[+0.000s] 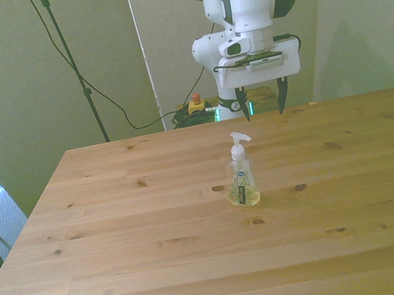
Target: Knock down the sanitizer
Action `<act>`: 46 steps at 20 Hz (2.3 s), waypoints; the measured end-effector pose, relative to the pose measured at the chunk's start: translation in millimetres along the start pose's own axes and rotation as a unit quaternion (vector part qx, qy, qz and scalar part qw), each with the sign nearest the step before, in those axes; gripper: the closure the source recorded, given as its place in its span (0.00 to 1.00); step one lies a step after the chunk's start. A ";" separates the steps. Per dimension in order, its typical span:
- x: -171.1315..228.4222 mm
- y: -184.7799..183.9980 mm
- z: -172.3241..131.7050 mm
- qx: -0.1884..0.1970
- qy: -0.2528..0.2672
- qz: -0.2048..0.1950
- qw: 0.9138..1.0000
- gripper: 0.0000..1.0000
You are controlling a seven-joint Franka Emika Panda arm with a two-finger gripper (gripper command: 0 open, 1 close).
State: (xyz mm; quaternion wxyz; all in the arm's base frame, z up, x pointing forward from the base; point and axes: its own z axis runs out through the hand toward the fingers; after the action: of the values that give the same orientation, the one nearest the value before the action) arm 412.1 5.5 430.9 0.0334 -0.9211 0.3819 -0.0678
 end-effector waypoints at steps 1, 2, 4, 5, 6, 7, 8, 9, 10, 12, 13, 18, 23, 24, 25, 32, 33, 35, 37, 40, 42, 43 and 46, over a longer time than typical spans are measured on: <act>0.0 0.0 0.6 -0.001 -0.001 0.001 1.000 0.00; -0.2 0.2 1.6 -0.002 -0.002 0.006 1.000 0.00; 3.5 3.0 3.1 -0.006 -0.002 0.013 1.000 0.00; 7.5 5.5 3.7 -0.006 -0.002 0.018 1.000 0.00; 13.3 8.4 3.7 -0.006 -0.002 0.025 1.000 0.00; 19.8 11.4 2.8 -0.006 -0.002 0.032 0.999 1.00; 26.2 13.1 1.7 -0.005 -0.001 0.038 0.999 1.00; 31.5 14.6 0.9 -0.004 0.000 0.042 0.999 1.00; 36.8 15.3 0.4 -0.004 0.000 0.046 0.999 1.00; 46.2 16.5 0.2 -0.006 0.003 0.050 0.999 1.00; 51.6 17.3 0.0 -0.007 0.005 0.053 0.999 1.00; 79.1 19.1 -0.9 -0.003 0.014 0.069 0.998 1.00; 97.9 14.0 13.3 0.000 0.023 0.084 0.996 1.00; 101.6 12.7 17.7 -0.001 0.026 0.088 0.996 1.00; 105.2 11.4 21.6 -0.003 0.029 0.092 0.995 1.00; 123.4 1.5 43.2 -0.012 0.039 0.111 0.993 1.00; 125.5 -0.6 45.0 -0.013 0.041 0.113 0.993 1.00; 129.4 -6.4 47.4 -0.012 0.044 0.115 0.992 1.00; 133.0 -14.7 47.8 -0.010 0.048 0.118 0.992 1.00; 138.6 -25.5 48.6 -0.009 0.053 0.119 0.991 1.00; 143.5 -31.6 49.6 -0.008 0.056 0.123 0.991 1.00; 146.5 -34.6 50.1 -0.007 0.057 0.125 0.991 1.00; 157.6 -42.1 49.0 -0.004 0.063 0.130 0.990 1.00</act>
State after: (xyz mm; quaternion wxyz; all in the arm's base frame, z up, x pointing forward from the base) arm 559.1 -75.9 402.9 0.0142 -0.8576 0.5001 -0.1190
